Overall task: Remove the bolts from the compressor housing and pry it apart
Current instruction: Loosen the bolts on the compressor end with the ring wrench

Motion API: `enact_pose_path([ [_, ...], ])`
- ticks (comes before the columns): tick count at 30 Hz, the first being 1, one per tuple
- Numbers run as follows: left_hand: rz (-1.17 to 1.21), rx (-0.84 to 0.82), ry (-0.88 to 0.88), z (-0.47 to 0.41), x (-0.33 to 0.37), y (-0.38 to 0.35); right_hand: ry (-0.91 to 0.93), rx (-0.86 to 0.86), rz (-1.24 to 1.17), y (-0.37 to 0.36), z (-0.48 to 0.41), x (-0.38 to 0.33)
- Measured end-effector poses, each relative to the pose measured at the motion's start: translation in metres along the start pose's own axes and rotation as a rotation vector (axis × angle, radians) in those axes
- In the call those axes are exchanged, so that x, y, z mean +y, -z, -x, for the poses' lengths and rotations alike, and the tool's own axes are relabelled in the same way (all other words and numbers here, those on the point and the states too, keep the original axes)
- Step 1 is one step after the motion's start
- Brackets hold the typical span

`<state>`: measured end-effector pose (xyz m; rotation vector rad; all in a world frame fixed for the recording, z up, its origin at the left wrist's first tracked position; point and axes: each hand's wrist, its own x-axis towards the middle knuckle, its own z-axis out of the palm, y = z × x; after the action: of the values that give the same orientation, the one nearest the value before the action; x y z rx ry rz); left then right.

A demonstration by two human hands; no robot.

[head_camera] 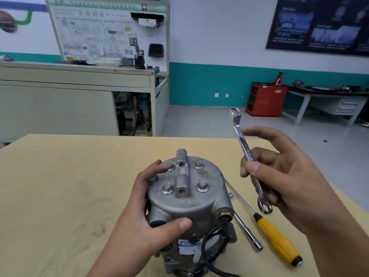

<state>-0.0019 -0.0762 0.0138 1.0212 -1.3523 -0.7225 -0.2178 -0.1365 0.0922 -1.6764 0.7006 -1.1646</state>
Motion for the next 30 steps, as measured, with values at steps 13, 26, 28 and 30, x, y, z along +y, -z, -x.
enact_pose_path([
  [13, 0.042, 0.026, 0.004, 0.0, 0.0, -0.003, 0.012, 0.114, -0.382, -0.018, -0.031, -0.012],
  [26, 0.056, 0.046, -0.001, 0.0, -0.002, -0.003, 0.022, 0.359, -0.505, -0.026, -0.042, -0.001],
  [28, 0.05, 0.048, 0.002, 0.0, -0.003, -0.003, -0.013, 0.35, -0.511, -0.025, -0.043, 0.003],
  [30, 0.047, 0.047, -0.005, 0.0, -0.003, -0.004, -0.027, 0.347, -0.5, -0.025, -0.044, 0.008],
])
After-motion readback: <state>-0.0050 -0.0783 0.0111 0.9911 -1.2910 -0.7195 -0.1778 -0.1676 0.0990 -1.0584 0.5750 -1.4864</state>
